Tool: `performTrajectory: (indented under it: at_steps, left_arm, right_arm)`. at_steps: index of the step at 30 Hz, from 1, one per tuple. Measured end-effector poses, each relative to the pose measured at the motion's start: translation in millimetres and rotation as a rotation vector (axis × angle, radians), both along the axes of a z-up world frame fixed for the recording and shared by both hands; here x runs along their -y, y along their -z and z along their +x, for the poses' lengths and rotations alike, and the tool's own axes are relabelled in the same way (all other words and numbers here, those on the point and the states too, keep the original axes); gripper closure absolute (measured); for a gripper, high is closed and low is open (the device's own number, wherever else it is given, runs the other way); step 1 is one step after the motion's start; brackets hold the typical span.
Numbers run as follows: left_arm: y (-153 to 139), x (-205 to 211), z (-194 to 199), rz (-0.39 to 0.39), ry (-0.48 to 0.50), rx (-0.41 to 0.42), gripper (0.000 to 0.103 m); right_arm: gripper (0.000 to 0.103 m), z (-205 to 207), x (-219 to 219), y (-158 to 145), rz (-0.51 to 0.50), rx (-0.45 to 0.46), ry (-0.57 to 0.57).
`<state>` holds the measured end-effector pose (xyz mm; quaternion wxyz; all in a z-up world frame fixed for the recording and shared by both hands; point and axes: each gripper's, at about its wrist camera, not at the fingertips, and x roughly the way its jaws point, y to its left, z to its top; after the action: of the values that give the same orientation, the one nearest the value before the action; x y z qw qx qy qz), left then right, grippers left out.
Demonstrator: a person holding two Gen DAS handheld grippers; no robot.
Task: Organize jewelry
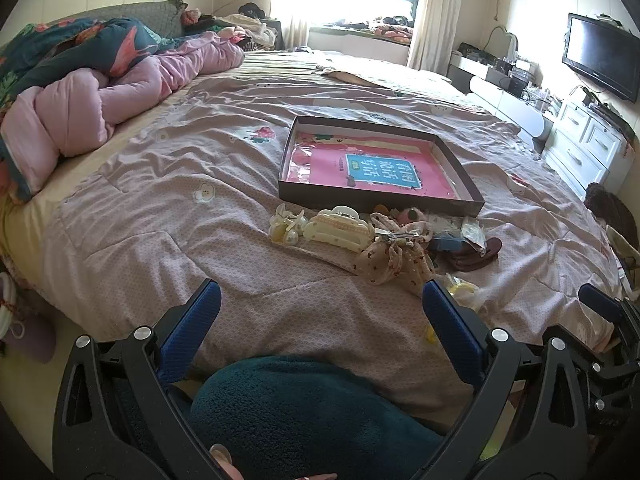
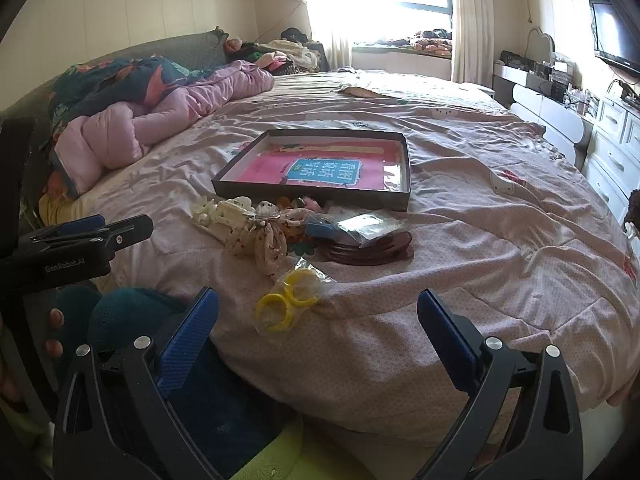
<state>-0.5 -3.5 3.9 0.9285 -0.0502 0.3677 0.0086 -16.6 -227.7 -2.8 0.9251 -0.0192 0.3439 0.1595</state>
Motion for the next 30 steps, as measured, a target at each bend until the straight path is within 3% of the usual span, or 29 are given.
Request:
performTrajectory:
  at_steps: [30]
  left_arm:
    - [-5.2,-1.7,-1.5,-0.002,0.004,0.008,0.010]
  right_arm:
    - [0.006,1.7,1.7,-2.1,-0.001,0.002,0.003]
